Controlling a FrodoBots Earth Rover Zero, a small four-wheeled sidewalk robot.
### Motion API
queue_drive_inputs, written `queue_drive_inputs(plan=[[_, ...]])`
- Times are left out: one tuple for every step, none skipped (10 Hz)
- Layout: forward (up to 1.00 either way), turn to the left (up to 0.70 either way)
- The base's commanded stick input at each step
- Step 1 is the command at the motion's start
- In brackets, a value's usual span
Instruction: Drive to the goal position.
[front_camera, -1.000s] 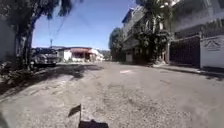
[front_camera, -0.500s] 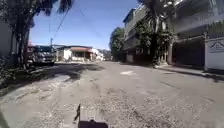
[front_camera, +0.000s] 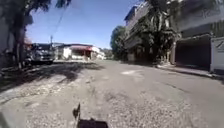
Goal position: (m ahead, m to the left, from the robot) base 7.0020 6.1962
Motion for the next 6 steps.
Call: queue_drive_inputs(plan=[[0.70, -0.03], [0.70, -0.03], [0.70, -0.03], [0.70, -0.03], [0.70, -0.03], [0.70, -0.03]])
